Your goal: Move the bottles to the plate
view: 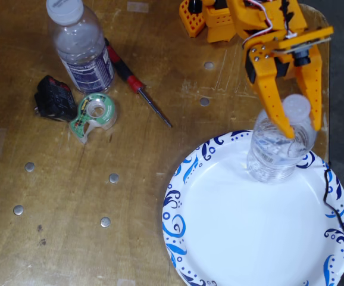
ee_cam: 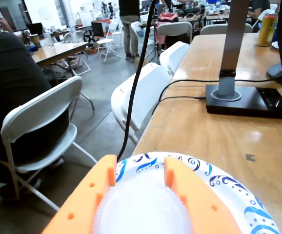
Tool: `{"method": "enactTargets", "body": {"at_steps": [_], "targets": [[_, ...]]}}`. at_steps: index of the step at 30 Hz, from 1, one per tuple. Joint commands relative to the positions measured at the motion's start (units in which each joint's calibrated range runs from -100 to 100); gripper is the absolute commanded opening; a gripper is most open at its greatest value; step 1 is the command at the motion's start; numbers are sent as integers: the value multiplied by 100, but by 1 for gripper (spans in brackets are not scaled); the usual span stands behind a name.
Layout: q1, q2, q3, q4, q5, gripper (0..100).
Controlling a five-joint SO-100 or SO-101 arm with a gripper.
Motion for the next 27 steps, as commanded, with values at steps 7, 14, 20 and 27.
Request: {"method": "enactTargets", "body": {"at_steps": [7, 14, 20, 27], "targets": [[-101, 104, -79, -187, -224, 7], [-263, 846, -377, -953, -214, 8], [-252, 1192, -404, -1484, -208, 8], [-230, 1260, -404, -1597, 21, 8]]}}
